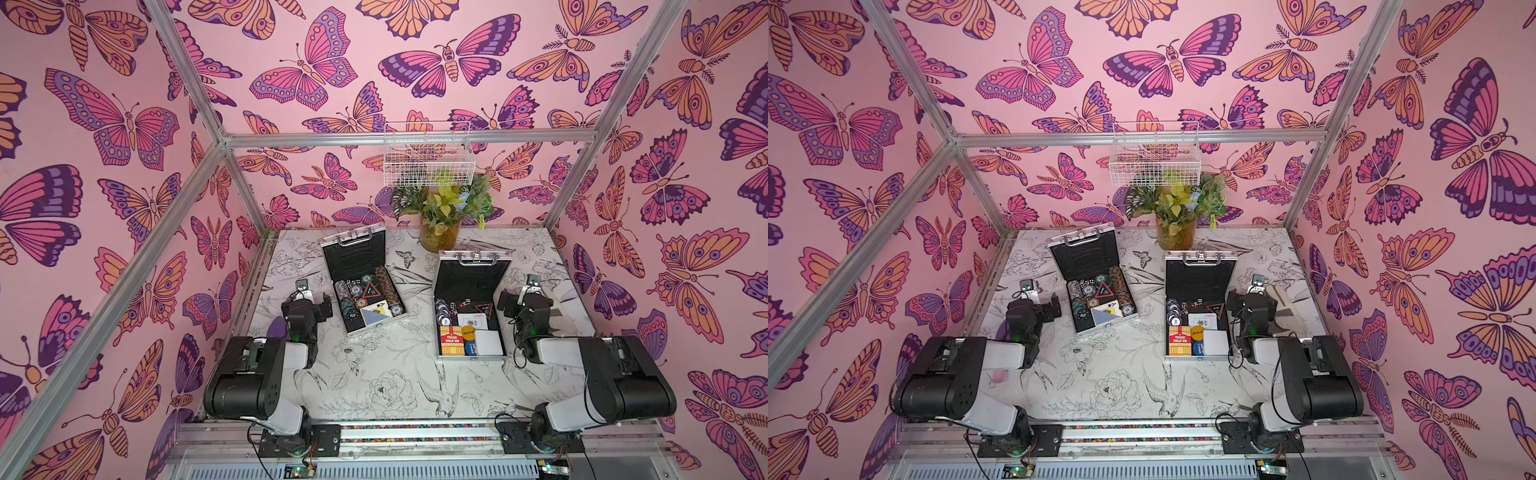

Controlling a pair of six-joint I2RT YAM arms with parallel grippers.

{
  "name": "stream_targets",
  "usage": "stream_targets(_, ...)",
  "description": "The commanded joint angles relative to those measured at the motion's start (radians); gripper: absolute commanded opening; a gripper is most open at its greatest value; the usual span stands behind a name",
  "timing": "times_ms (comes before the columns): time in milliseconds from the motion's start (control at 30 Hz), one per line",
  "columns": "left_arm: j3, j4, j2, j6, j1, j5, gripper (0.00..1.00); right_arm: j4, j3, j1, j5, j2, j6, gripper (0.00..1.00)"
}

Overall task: Close the poker set cases
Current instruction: Close the lid of the poker set case.

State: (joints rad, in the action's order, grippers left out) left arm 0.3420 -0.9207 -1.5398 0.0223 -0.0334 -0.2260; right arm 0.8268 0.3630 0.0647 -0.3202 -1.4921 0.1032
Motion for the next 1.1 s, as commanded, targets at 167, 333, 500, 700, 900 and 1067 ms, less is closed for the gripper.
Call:
stream_targets(167,0.011,-0.025,-0.010,-0.015,-0.002,-0.010,1.00,0.011,0.021,-0.010,0.003,-0.010,-0.011,0.99)
stream_targets(333,0.011,-0.024,-0.011,-0.014,-0.002,-0.010,1.00,0.012,0.021,-0.010,0.003,-0.010,-0.011,0.99)
stream_targets(500,0.011,-0.025,-0.011,-0.014,-0.003,-0.010,1.00,0.012,0.021,-0.011,0.004,-0.010,-0.010,0.99)
stream_targets(700,0.011,-0.025,-0.009,-0.013,-0.003,-0.010,1.00,0.012,0.021,-0.010,0.003,-0.009,-0.010,0.99)
stream_targets(900,0.009,-0.028,-0.009,-0.015,-0.003,-0.010,1.00,0.009,0.022,-0.010,0.003,-0.011,-0.008,0.99)
stream_targets(1067,0.003,-0.039,-0.006,-0.016,-0.002,-0.022,1.00,0.015,0.017,-0.011,0.003,-0.008,-0.010,0.99)
